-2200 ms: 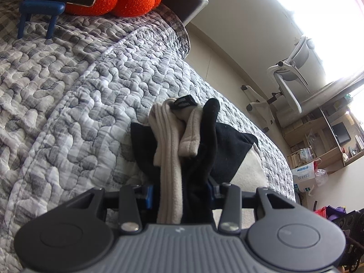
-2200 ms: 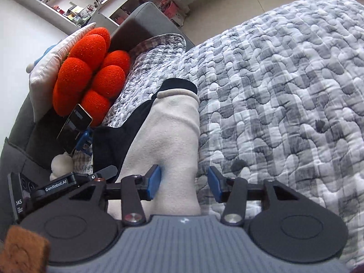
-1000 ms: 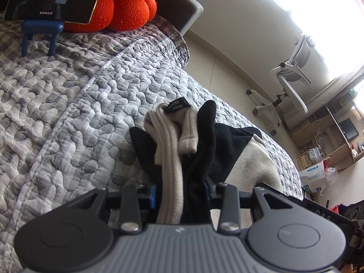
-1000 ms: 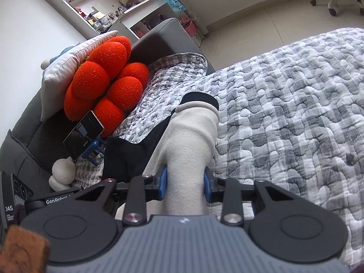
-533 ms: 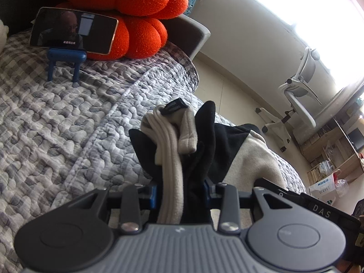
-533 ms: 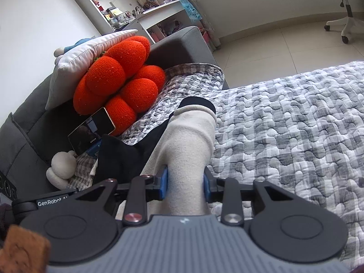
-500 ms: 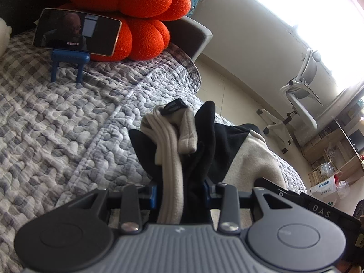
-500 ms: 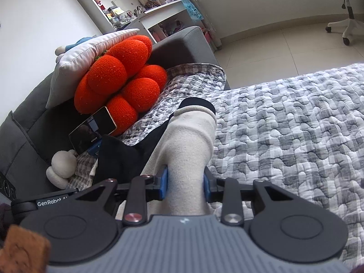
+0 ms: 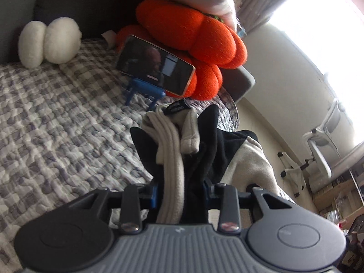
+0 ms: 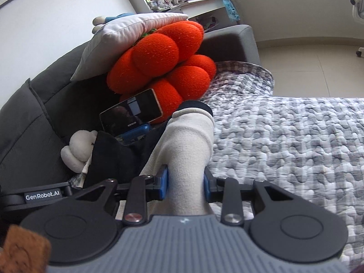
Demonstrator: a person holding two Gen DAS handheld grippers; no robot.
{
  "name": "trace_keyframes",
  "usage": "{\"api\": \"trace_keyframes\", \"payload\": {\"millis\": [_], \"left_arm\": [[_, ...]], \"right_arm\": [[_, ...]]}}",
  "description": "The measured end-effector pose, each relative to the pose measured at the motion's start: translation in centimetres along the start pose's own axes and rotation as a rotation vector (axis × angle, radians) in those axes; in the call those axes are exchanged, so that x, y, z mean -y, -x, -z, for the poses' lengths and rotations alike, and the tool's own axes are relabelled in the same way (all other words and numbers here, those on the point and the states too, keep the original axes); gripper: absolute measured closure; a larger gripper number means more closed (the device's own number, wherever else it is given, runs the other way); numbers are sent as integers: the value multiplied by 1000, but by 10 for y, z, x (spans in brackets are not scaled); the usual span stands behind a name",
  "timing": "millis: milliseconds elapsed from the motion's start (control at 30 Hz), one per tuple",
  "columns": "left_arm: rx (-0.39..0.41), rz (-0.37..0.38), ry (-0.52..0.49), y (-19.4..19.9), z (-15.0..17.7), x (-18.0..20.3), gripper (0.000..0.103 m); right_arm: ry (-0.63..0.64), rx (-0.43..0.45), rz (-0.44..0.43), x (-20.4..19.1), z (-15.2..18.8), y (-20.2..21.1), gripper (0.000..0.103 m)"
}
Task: Fold clothes
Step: 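Carry the bundle with both grippers toward the sofa beside the white plush toy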
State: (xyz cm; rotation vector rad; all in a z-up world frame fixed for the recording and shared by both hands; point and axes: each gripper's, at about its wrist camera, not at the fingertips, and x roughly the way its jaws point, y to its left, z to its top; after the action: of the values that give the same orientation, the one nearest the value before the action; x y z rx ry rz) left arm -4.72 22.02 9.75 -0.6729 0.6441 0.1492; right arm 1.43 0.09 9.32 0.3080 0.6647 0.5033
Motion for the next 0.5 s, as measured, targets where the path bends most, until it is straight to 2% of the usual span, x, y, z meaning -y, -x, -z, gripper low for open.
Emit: {"api": "trace_keyframes", "payload": {"millis": [167,400,500], "left_arm": [[91,-28,129,43,-14,-54,69],[182,-120,249,100,-19,-142,69],[229,-180,287,116,-25,-172,69]], "right_arm": [[111,-14,-75,-66,2,-17,69],[234,-100,-180,-161,19,-57,70],[297,-122,-254,-196,31,-76,70]]}}
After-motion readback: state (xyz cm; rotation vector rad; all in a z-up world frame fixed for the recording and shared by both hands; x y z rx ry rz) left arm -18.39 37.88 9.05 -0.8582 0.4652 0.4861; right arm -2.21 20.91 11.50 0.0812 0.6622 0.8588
